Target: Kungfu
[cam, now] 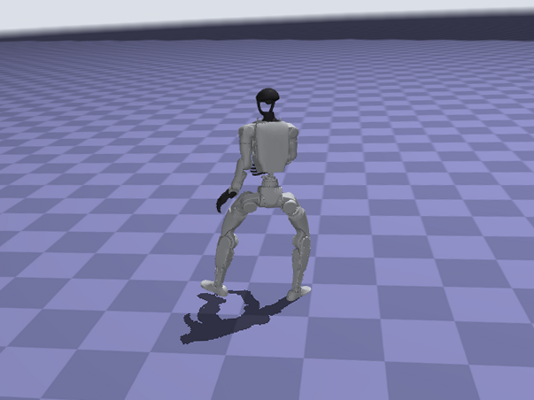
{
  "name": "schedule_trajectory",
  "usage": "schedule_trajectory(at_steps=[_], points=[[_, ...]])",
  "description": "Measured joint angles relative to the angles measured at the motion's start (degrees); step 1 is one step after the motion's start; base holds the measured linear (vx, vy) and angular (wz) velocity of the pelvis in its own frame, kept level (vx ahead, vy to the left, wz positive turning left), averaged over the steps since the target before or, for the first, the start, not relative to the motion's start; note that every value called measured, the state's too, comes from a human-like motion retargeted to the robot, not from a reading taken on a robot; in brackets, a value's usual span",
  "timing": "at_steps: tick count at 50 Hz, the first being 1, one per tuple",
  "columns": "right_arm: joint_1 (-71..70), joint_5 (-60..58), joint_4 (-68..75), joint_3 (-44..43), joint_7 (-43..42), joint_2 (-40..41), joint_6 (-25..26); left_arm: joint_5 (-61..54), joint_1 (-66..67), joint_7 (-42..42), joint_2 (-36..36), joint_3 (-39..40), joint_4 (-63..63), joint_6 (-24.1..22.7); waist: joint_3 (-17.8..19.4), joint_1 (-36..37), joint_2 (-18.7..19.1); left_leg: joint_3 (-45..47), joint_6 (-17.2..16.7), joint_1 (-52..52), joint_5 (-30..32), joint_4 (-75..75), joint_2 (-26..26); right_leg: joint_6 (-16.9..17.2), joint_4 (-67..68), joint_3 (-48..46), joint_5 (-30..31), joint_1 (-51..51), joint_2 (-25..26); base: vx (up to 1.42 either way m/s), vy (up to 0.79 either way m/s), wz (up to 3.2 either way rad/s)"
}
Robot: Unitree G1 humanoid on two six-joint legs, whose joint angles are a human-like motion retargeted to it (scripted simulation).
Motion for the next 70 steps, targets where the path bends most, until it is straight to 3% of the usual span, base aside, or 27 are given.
schedule_trajectory(at_steps=[2, 5, 7, 11, 13, 15, 17, 19, 23, 27, 30, 31, 33, 35, 38, 41, 43, 45, 48, 53, 56, 58, 60, 64, 67, 68, 70], points=[[-2.1, 0.6, -3.9, 1.4, -0.4, -1.3, -1.6, -3.5, 1.9, -0.6, 0.0, 2.7, -0.3, -0.5, 0.1, 2.6, 0.1, -4.8, 3.9, -2.9, -3.1, 4.8, -0.2, 0.7, -3.9, -0.4, 3.7, 2.6, 1.4, 0.59, 0.18, 0.15], [-4.4, 0.8, -8.6, 2.8, -1.4, -2.0, -5.0, -7.4, 5.0, -2.2, 0.0, 7.3, -0.6, -1.6, -0.1, 7.3, 0.4, -12.6, 2.9, -3.9, -8.7, 8.9, -2.5, 2.2, -9.4, 0.3, 9.3, 6.8, 3.3, 0.83, 0.38, -0.01], [-5.2, 0.9, -11.1, 3.7, -2.6, -2.2, -7.8, -8.8, 7.1, -5.2, 0.4, 10.9, -1.0, -2.7, -1.0, 9.2, 0.0, -11.4, 4.3, -3.6, -11.3, 10.8, -3.3, 3.9, -13.8, 0.5, 14.7, 10.4, 3.8, 0.92, 0.48, 0.44], [-7.6, 1.7, -15.4, 6.2, -6.1, -2.3, -13.1, -11.6, 9.2, -19.3, 5.6, 17.8, -3.3, -6.7, -5.2, 11.3, 2.3, -14.7, 7.1, -8.1, -13.6, 14.8, -2.8, 5.8, -24.5, -0.2, 31.6, 16.9, 10.1, 0.77, 0.43, 0.79], [-8.2, 2.4, -17.1, 7.6, -7.7, -3.3, -14.5, -14.6, 9.6, -27.4, 10.1, 19.7, -4.6, -7.1, -6.2, 10.1, 3.3, -16.6, 9.4, -6.8, -16.0, 16.8, -7.3, 5.1, -28.0, 1.1, 38.2, 23.5, 9.9, 1.01, 0.72, 1.95], [-8.9, 2.4, -19.6, 8.5, -8.5, -4.7, -15.4, -19.2, 8.6, -34.2, 16.2, 19.8, -6.4, -7.3, -6.5, 8.3, 3.0, -18.4, 10.7, -4.5, -16.2, 15.7, -12.7, 5.2, -28.1, 12.9, 36.8, 25.6, 12.5, 0.95, 0.6, 2.14], [-9.3, 1.3, -22.6, 7.9, -9.6, -6.6, -16.4, -24.9, 4.3, -40.1, 23.7, 18.3, -7.2, -7.0, -7.5, 6.4, 4.3, -21.8, 10.6, -2.3, -14.4, 12.6, -14.5, 5.8, -23.1, 30.8, 27.4, 22.8, 22.2, 0.72, 0.27, 2.06], [-8.4, -1.0, -25.7, 6.4, -12.3, -8.2, -18.2, -29.9, -3.1, -44.5, 29.4, 14.4, -7.0, -5.8, -8.0, 2.5, 5.7, -26.0, 10.3, 0.4, -12.5, 9.8, -16.9, 5.8, -18.2, 35.8, 19.5, 21.3, 29.4, 0.65, 0.23, 2.58], [-2.3, -7.3, -32.9, 1.7, -22.8, -9.5, -27.1, -39.9, -21.8, -56.6, 33.2, -1.4, -6.7, -0.2, -6.9, -6.0, 5.7, -30.8, 11.4, 9.8, -8.5, 1.1, -24.4, 3.8, -10.1, 37.5, 9.7, 15.0, 35.3, 0.62, 0.24, 2.33], [8.5, -20.3, -42.0, -5.6, -41.5, -7.9, -42.4, -53.8, -36.5, -72.7, 27.5, -23.0, -10.6, 11.4, -4.3, -14.0, 4.5, -34.8, 13.7, 18.4, -5.6, -4.5, -30.1, -3.0, -16.9, 41.7, 8.7, 6.8, 38.2, 0.49, 0.11, 1.78], [16.7, -33.0, -48.5, -10.4, -61.7, -6.0, -53.0, -62.3, -41.3, -82.5, 17.7, -33.2, -13.6, 19.9, -0.2, -22.7, 5.8, -39.2, 15.6, 24.7, -4.5, -6.5, -33.0, -9.7, -24.9, 43.4, 17.1, 0.5, 37.2, 0.29, 0.21, 2.09], [18.8, -39.6, -50.4, -11.1, -71.1, -5.5, -54.4, -64.9, -41.8, -83.3, 13.9, -35.1, -13.6, 21.1, 1.6, -25.9, 6.3, -40.4, 15.8, 26.4, -4.7, -6.3, -33.1, -11.6, -27.9, 43.4, 19.9, -1.3, 36.7, 0.21, 0.22, 1.97], [22.6, -51.5, -53.7, -11.6, -87.8, -4.8, -54.1, -68.5, -42.3, -84.5, 8.2, -37.4, -13.5, 23.0, 5.4, -31.2, 6.6, -41.8, 15.7, 30.2, -5.1, -6.6, -33.1, -12.6, -34.1, 41.9, 21.8, -4.1, 36.3, 0.19, 0.16, 1.1], [25.7, -59.2, -55.7, -11.2, -98.4, -4.6, -51.1, -69.2, -42.0, -85.4, 4.8, -38.4, -12.9, 24.4, 8.6, -34.4, 5.9, -40.9, 14.3, 34.4, -5.9, -8.1, -32.9, -8.2, -39.8, 37.9, 19.3, -6.2, 36.5, 0.23, 0.07, 0.07], [29.4, -64.2, -56.9, -9.9, -106.1, -4.9, -46.9, -70.4, -41.0, -85.7, 2.8, -39.5, -10.9, 26.3, 10.8, -36.9, 6.5, -37.1, 11.3, 37.7, -7.0, -10.7, -30.0, -12.4, -42.6, 38.3, 19.5, -11.0, 38.8, 0.14, -0.02, -0.37], [31.5, -66.2, -57.3, -8.9, -109.2, -6.0, -44.2, -71.3, -40.4, -84.8, 2.7, -40.7, -9.5, 26.9, 11.6, -39.8, 6.2, -36.3, 11.4, 38.3, -7.0, -10.9, -29.5, -11.1, -39.4, 34.5, 20.6, -13.5, 36.4, 0.04, -0.07, 0.29], [32.0, -67.0, -57.1, -8.7, -110.0, -6.6, -43.1, -71.0, -40.1, -84.2, 2.8, -41.2, -8.8, 27.1, 11.8, -40.5, 6.4, -36.7, 12.7, 38.0, -6.4, -10.5, -29.4, -12.1, -37.0, 35.1, 21.2, -13.7, 35.7, -0.02, -0.01, 0.18], [32.2, -67.0, -56.7, -8.4, -110.5, -6.9, -42.6, -71.6, -39.4, -83.2, 2.7, -41.1, -8.2, 27.6, 11.3, -39.6, 6.6, -36.8, 14.4, 37.6, -5.7, -10.3, -29.8, -12.8, -35.1, 37.5, 22.4, -12.6, 35.6, 0.04, -0.04, 0.0], [33.5, -66.8, -56.7, -7.0, -110.4, -7.0, -42.7, -72.8, -37.3, -82.2, 2.6, -41.0, -8.1, 28.1, 9.3, -37.9, 7.0, -39.7, 15.6, 37.4, -5.1, -10.9, -30.1, -10.8, -34.8, 38.2, 21.5, -7.0, 34.9, 0.11, -0.14, -0.14], [24.8, -60.9, -52.9, -0.4, -110.1, -8.6, -42.8, -74.5, -33.6, -79.1, 5.5, -38.6, -13.3, 28.1, 2.6, -25.3, 6.2, -37.0, 15.3, 30.1, -6.6, -8.9, -32.1, -7.2, -30.4, 43.0, 18.2, -0.8, 34.8, -0.01, -0.16, -1.35], [16.0, -53.7, -50.1, 5.4, -107.8, -9.7, -44.3, -76.3, -30.3, -74.1, 6.5, -35.7, -18.8, 27.5, -0.7, -16.5, 3.8, -36.2, 14.5, 24.4, -7.3, -6.6, -32.8, -4.6, -27.3, 44.6, 16.8, 5.2, 32.5, -0.18, -0.17, -0.95], [9.0, -49.9, -50.0, 8.3, -106.5, -11.5, -44.9, -79.3, -28.4, -68.8, 6.7, -32.9, -23.7, 25.6, -2.4, -10.5, 1.0, -36.3, 13.6, 19.3, -8.2, -3.8, -33.2, -3.0, -25.6, 44.3, 15.9, 9.6, 29.7, -0.29, -0.29, -0.5], [0.7, -48.3, -51.2, 10.1, -106.0, -14.9, -47.0, -81.9, -26.8, -62.4, 7.1, -29.6, -30.9, 19.6, -3.3, -4.5, -2.3, -36.4, 13.1, 13.7, -9.8, 0.6, -33.3, -2.4, -24.7, 41.8, 15.0, 14.9, 26.7, -0.29, -0.42, -0.16], [-23.1, -48.2, -55.3, 13.9, -103.0, -24.7, -59.0, -71.1, -25.9, -50.6, 7.2, -22.9, -52.0, -4.5, -0.5, 7.9, -6.4, -38.0, 12.8, 3.2, -15.0, 13.5, -31.9, -5.6, -25.9, 29.3, 18.4, 28.3, 23.6, -0.35, -0.61, 0.11], [-44.8, -53.7, -61.4, 19.2, -104.1, -33.7, -62.5, -58.1, -28.6, -39.2, 4.8, -21.2, -65.1, -21.2, 1.1, 18.8, -9.9, -37.7, 12.3, -4.9, -20.1, 24.8, -29.2, -5.0, -29.0, 18.2, 26.8, 37.7, 22.5, -0.13, -0.61, -0.5], [-50.7, -55.9, -63.0, 21.2, -105.9, -35.4, -62.6, -53.1, -29.8, -33.5, 4.3, -21.9, -68.3, -25.7, 0.4, 22.6, -11.6, -36.7, 12.1, -7.3, -21.5, 27.6, -27.4, -3.5, -29.7, 17.1, 31.2, 39.4, 22.6, 0.06, -0.46, -0.91], [-60.8, -60.7, -64.4, 25.4, -109.6, -36.6, -62.8, -43.3, -32.5, -21.8, 4.4, -23.2, -74.1, -30.9, 0.3, 27.9, -15.7, -35.8, 12.0, -11.8, -23.4, 32.0, -26.7, 5.7, -30.3, 23.4, 37.7, 39.7, 23.7, 0.0, -0.42, -0.5]])
